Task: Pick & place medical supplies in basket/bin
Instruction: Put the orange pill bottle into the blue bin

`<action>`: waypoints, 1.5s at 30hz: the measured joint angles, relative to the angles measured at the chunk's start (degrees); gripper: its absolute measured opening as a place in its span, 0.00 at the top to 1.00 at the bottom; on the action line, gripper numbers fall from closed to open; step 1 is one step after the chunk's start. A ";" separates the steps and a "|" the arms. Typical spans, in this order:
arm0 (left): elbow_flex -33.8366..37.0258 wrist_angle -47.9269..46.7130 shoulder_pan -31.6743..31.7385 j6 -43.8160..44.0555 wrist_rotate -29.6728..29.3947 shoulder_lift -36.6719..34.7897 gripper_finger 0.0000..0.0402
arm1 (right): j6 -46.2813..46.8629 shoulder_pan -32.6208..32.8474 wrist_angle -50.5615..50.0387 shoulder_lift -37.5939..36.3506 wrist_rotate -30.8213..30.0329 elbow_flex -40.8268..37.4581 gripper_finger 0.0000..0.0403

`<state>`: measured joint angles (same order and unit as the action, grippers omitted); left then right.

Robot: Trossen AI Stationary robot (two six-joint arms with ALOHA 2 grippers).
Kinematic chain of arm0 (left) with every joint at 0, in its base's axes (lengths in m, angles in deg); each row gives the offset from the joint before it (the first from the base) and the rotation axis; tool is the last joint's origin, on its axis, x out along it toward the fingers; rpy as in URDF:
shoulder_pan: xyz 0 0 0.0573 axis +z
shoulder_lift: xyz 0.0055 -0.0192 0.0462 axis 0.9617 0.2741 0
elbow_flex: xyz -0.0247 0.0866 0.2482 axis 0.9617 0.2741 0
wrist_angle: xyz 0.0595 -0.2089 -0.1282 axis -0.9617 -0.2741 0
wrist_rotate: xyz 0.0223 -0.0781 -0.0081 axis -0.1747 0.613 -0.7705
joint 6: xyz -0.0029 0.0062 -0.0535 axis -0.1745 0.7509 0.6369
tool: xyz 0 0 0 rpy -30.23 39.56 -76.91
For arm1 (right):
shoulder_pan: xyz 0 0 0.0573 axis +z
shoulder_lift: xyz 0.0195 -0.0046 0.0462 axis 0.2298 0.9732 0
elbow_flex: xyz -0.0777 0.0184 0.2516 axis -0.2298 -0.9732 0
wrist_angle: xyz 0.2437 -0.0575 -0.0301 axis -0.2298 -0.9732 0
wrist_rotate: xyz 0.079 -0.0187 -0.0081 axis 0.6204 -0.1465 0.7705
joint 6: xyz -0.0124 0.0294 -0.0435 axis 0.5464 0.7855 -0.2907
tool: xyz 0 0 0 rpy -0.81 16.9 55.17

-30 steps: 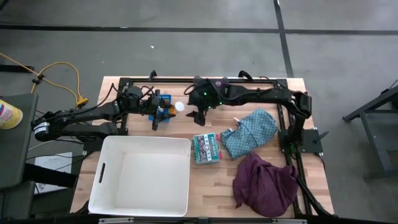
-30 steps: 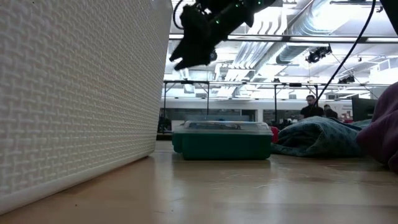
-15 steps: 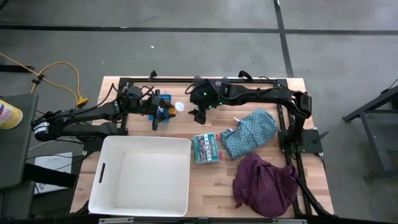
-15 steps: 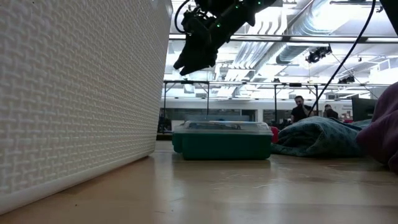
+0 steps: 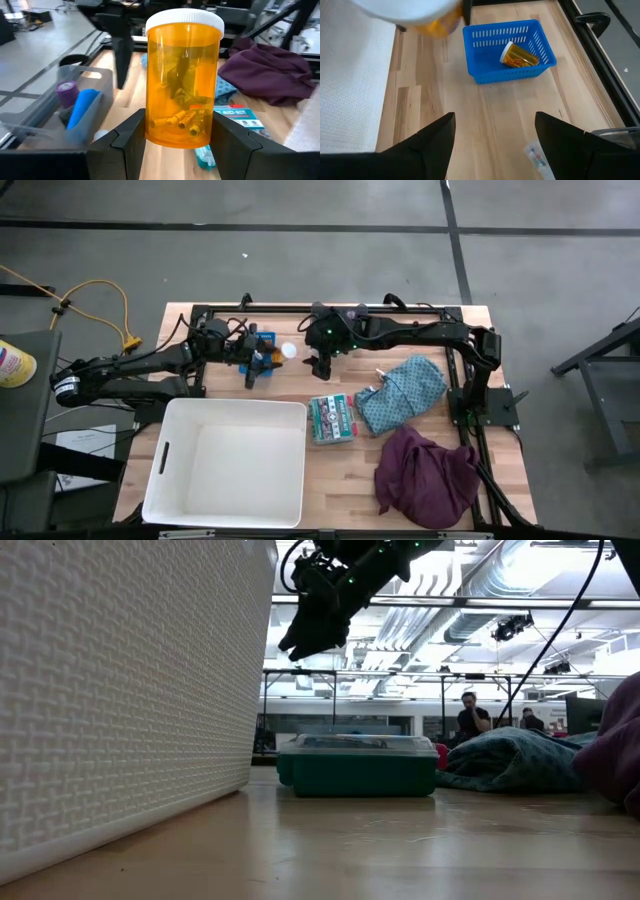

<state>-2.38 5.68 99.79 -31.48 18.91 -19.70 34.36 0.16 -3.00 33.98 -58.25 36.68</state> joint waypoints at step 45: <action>0.26 -35.01 3.04 14.05 -27.09 6.35 0.56 | 0.01 0.01 5.13 -0.01 0.02 -0.02 0.35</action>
<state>-2.12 -29.33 102.83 -17.43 -8.18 -13.35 34.38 0.17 2.13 33.97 -58.23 36.66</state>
